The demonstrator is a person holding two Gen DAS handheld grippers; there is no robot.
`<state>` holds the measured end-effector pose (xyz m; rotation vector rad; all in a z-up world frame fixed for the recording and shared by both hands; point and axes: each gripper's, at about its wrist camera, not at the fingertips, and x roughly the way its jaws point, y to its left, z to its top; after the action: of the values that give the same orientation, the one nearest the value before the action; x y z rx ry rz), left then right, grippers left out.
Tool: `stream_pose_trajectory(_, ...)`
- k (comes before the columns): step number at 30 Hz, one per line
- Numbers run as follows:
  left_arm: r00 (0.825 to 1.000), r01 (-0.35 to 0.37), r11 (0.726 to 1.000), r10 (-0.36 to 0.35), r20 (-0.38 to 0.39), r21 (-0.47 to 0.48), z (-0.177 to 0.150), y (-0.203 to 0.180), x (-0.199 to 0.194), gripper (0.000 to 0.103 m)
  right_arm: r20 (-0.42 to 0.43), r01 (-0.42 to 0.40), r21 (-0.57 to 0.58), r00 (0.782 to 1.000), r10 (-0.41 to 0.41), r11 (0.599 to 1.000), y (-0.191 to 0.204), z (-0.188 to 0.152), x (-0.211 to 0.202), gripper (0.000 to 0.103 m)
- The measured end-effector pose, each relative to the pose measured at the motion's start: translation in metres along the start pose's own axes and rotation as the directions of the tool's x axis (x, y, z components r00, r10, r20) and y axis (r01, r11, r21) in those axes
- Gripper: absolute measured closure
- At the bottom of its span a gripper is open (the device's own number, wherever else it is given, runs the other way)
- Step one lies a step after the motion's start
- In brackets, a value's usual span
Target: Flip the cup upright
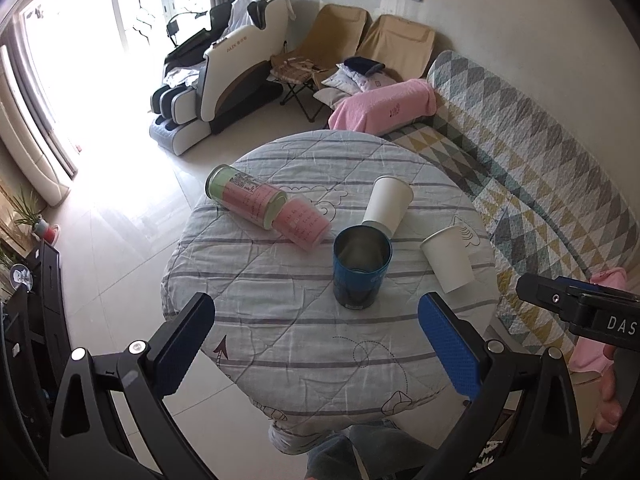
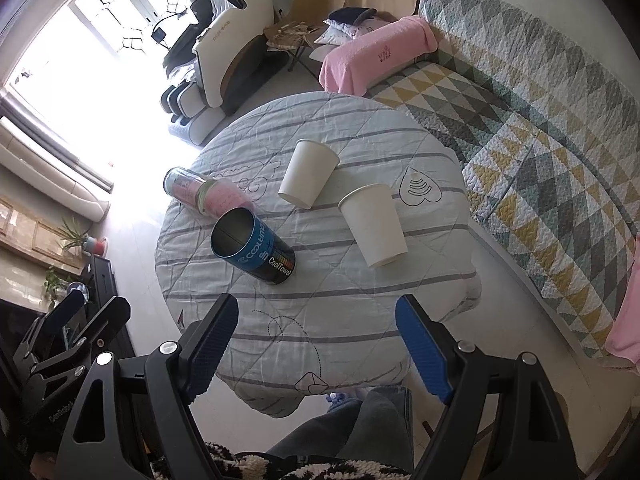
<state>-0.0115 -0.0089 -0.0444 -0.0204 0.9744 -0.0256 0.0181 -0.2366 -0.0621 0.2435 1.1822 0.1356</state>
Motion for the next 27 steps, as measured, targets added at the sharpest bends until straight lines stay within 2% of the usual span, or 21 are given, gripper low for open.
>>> stream_pose_trajectory(5, 1.000, -0.004, 1.000, 0.004, 0.022, 0.007, 0.007, -0.010, -0.005, 0.000, 0.025, -0.006, 0.008, 1.000, 0.006, 1.000, -0.009, 0.005, -0.007, 0.021)
stream_pose_trajectory(12, 0.995, -0.011, 1.000, 0.009, 0.102, 0.022, 0.022, -0.023, -0.024, 0.000, 0.103, -0.021, -0.005, 0.994, 0.022, 1.000, -0.014, 0.016, -0.028, 0.021)
stream_pose_trajectory(20, 0.974, -0.016, 1.000, 0.012, 0.227, 0.013, 0.035, -0.029, -0.050, 0.000, 0.210, -0.026, -0.049, 0.977, 0.036, 0.998, -0.012, 0.025, -0.052, 0.021)
stream_pose_trajectory(27, 0.956, -0.023, 1.000, 0.016, 0.294, 0.020, 0.038, -0.032, -0.062, 0.000, 0.285, -0.036, -0.067, 0.957, 0.054, 0.997, -0.012, 0.028, -0.065, 0.021)
